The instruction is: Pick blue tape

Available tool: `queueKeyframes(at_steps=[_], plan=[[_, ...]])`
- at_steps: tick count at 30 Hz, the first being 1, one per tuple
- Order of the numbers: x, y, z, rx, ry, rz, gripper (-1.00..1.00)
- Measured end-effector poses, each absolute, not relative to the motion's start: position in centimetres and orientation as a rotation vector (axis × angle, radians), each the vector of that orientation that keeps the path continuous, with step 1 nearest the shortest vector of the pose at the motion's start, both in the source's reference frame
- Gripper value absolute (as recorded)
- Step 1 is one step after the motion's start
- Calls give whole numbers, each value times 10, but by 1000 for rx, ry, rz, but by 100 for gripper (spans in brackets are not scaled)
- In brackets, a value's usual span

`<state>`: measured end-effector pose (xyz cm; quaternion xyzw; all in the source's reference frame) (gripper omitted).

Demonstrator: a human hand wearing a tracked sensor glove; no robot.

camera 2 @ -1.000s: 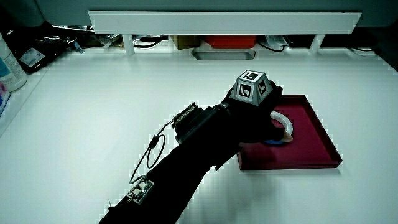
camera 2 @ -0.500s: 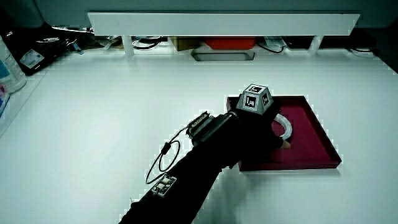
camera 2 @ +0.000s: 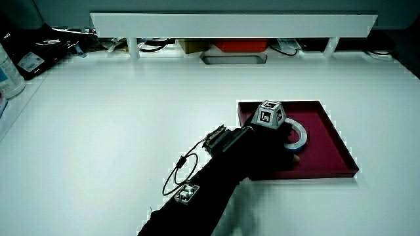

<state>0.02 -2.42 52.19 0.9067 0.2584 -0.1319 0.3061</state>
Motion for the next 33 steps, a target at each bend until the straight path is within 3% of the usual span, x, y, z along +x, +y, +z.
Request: queueKeyframes(at_steps=[31,33], plan=[[4,-15,506,2526,875,-433,100],[3,-15,507,2528,866,-435,100]])
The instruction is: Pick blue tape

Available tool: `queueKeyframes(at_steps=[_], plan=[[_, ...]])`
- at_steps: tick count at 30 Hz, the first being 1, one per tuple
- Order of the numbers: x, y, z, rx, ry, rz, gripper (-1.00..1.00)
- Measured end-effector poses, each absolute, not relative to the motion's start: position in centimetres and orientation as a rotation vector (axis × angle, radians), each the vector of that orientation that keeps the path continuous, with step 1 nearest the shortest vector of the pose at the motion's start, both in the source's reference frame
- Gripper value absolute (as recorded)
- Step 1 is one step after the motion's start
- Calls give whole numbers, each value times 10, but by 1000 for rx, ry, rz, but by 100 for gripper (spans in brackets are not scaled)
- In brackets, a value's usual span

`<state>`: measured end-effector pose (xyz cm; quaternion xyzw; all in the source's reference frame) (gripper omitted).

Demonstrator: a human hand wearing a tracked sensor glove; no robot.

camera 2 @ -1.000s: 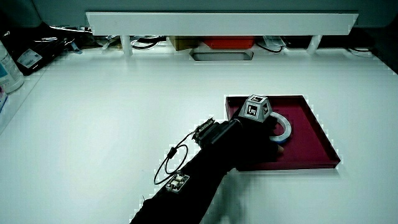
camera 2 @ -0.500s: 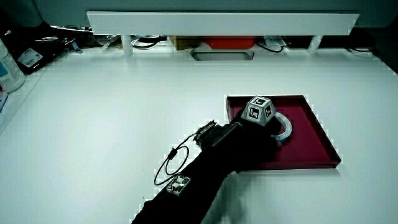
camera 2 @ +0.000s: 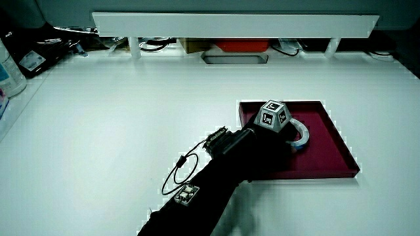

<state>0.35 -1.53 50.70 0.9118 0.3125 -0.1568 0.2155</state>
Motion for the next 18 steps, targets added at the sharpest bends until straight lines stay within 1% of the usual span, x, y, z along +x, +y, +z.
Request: queueKeyframes(at_steps=[7,11,18], plan=[[1,-15,496,2539,883,-445,100],[-1,-15,479,2566,917,-454,100],[-7,-14,435,2604,997,-470,100]])
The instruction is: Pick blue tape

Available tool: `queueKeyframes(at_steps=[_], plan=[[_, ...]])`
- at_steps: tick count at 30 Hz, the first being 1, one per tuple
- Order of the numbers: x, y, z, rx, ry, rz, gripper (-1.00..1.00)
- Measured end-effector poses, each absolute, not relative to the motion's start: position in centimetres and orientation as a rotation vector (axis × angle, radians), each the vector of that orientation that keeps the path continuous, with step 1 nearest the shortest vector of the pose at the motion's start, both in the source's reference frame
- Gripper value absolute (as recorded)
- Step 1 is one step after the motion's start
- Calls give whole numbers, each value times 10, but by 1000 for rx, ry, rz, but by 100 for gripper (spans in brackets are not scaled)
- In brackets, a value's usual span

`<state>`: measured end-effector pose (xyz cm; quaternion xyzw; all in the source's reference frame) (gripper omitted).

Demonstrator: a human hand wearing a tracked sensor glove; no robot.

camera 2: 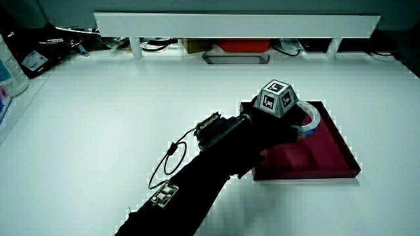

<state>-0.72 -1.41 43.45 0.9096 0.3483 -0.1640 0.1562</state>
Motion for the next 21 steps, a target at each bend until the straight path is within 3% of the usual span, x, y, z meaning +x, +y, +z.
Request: queueKeyframes(at_steps=[11,16,17,18,21], plan=[[-37,-11,381,2721,1067,-389,100],[-56,-13,370,2773,1017,-364,100],[-60,-14,366,2782,1097,-332,100],[-65,-13,375,2778,992,-444,100],[-76,-13,369,2806,990,-390,100]])
